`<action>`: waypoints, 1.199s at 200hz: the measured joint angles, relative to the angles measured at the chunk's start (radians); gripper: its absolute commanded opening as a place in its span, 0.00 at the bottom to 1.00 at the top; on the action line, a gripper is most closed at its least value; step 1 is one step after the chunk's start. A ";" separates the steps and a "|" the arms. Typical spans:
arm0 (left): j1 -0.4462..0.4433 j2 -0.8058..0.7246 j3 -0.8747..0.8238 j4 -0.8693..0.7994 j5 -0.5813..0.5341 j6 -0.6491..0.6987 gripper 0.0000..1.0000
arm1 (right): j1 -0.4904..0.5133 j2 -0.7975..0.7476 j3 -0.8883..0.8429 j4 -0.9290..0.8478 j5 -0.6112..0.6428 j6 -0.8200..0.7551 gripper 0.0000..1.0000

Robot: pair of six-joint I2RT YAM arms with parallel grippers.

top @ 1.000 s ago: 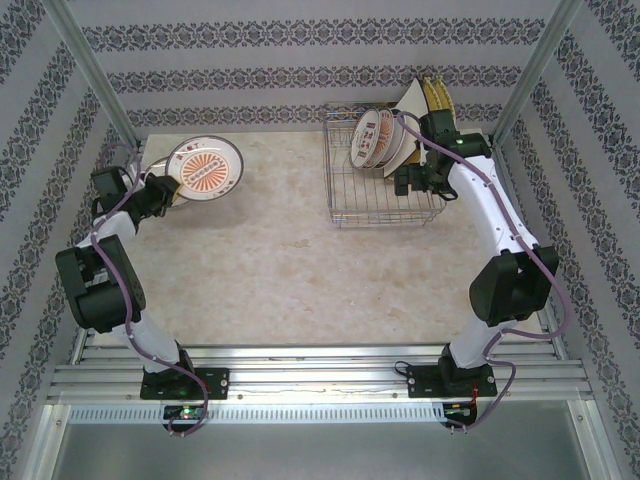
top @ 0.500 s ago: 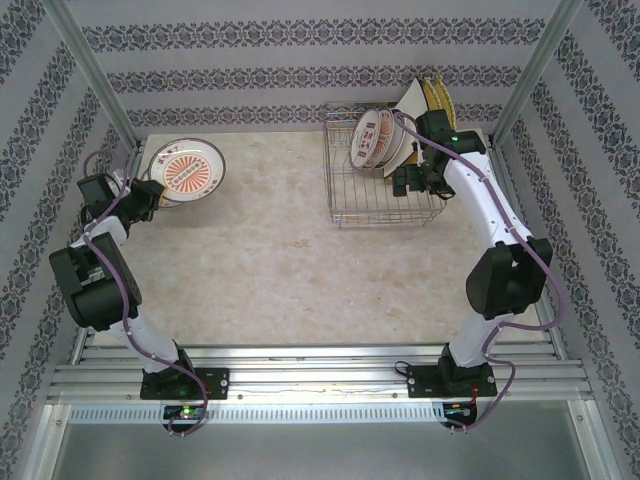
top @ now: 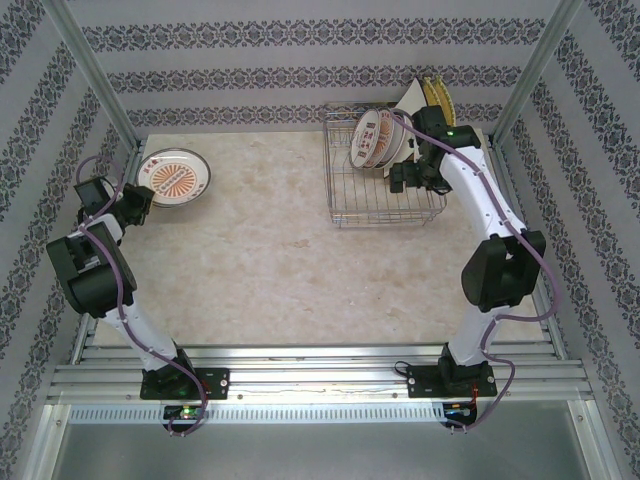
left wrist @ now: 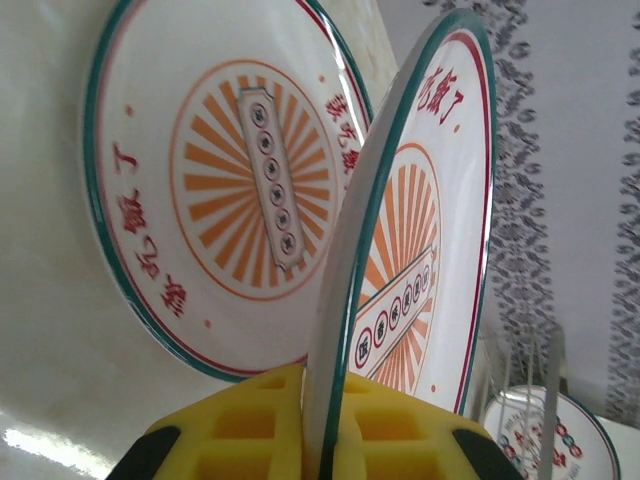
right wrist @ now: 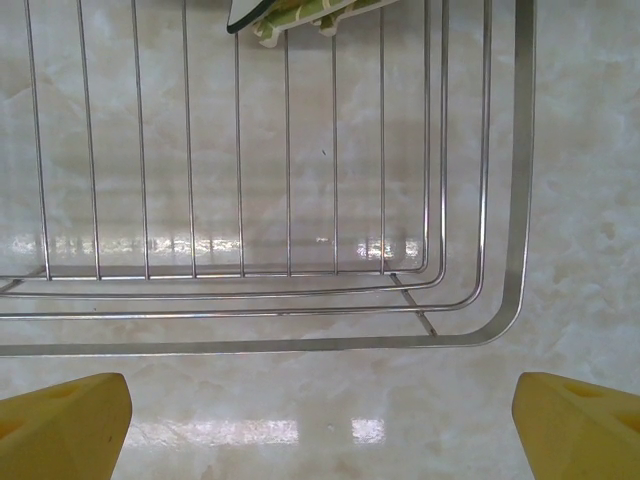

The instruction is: Unload the plates from the dish rack

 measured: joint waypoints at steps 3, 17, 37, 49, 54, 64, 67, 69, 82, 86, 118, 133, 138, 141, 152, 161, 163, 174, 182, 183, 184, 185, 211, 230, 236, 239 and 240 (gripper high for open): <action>0.000 0.003 0.002 0.000 -0.005 0.000 0.00 | 0.000 0.001 0.002 0.000 0.000 0.000 0.98; 0.000 0.019 0.014 -0.004 -0.033 0.000 0.00 | 0.005 0.005 0.007 -0.002 0.000 -0.002 0.98; 0.000 0.046 0.030 -0.004 -0.072 -0.001 0.00 | 0.012 0.011 0.020 -0.008 0.000 -0.003 0.98; 0.000 0.063 0.037 -0.004 -0.092 -0.002 0.00 | 0.017 0.013 0.029 -0.010 0.000 -0.006 0.98; 0.000 0.069 0.040 -0.005 -0.099 -0.003 0.00 | 0.018 0.014 0.032 -0.010 0.000 -0.006 0.98; 0.000 0.083 0.047 -0.008 -0.112 -0.005 0.00 | 0.019 0.014 0.039 -0.011 0.000 -0.008 0.98; 0.000 0.086 0.049 -0.008 -0.114 -0.005 0.00 | 0.019 0.014 0.040 -0.011 0.000 -0.010 0.98; 0.000 0.089 0.051 -0.008 -0.117 -0.005 0.00 | 0.019 0.014 0.041 -0.010 0.000 -0.010 0.98; 0.000 0.109 0.064 -0.009 -0.130 -0.005 0.00 | 0.020 0.014 0.047 -0.011 0.000 -0.012 0.98; 0.000 0.116 0.068 -0.010 -0.134 -0.005 0.00 | 0.020 0.014 0.048 -0.012 0.000 -0.014 0.98; 0.000 0.145 0.084 -0.014 -0.151 -0.008 0.00 | 0.033 0.018 0.060 -0.018 0.000 -0.017 0.98; 0.000 0.154 0.097 -0.014 -0.153 -0.008 0.02 | 0.039 0.024 0.072 -0.021 0.001 -0.018 0.98; 0.000 0.156 0.099 -0.015 -0.156 -0.008 0.05 | 0.042 0.026 0.075 -0.020 0.000 -0.018 0.98; 0.000 0.157 0.101 -0.016 -0.157 -0.007 0.07 | 0.045 0.027 0.077 -0.021 0.001 -0.018 0.98; 0.000 0.161 0.111 -0.031 -0.164 0.000 0.11 | 0.046 0.027 0.081 -0.021 0.001 -0.018 0.98; -0.001 0.163 0.119 -0.041 -0.172 0.008 0.12 | 0.047 0.027 0.084 -0.022 0.001 -0.018 0.98; -0.001 0.164 0.122 -0.043 -0.174 0.009 0.12 | 0.048 0.027 0.084 -0.021 0.001 -0.018 0.98; -0.003 0.166 0.131 -0.053 -0.182 0.019 0.14 | 0.050 0.027 0.085 -0.021 0.003 -0.018 0.98; -0.006 0.166 0.138 -0.063 -0.187 0.030 0.16 | 0.050 0.027 0.085 -0.021 0.004 -0.018 0.98; -0.006 0.166 0.138 -0.064 -0.188 0.032 0.16 | 0.050 0.027 0.085 -0.022 0.004 -0.018 0.98; -0.007 0.166 0.139 -0.066 -0.189 0.034 0.17 | 0.050 0.027 0.085 -0.022 0.004 -0.018 0.98; -0.007 0.166 0.140 -0.068 -0.189 0.034 0.17 | 0.050 0.027 0.085 -0.022 0.005 -0.018 0.98; -0.019 0.166 0.159 -0.108 -0.211 0.068 0.26 | 0.050 0.026 0.085 -0.021 0.011 -0.018 0.98; -0.026 0.166 0.167 -0.136 -0.225 0.092 0.34 | 0.050 0.024 0.085 -0.021 0.019 -0.018 0.98; -0.027 0.166 0.171 -0.148 -0.230 0.096 0.36 | 0.050 0.023 0.084 -0.021 0.019 -0.018 0.98; -0.029 0.166 0.172 -0.155 -0.233 0.102 0.38 | 0.050 0.020 0.082 -0.020 0.019 -0.018 0.98; -0.029 0.166 0.172 -0.156 -0.233 0.102 0.38 | 0.050 0.020 0.082 -0.020 0.019 -0.018 0.98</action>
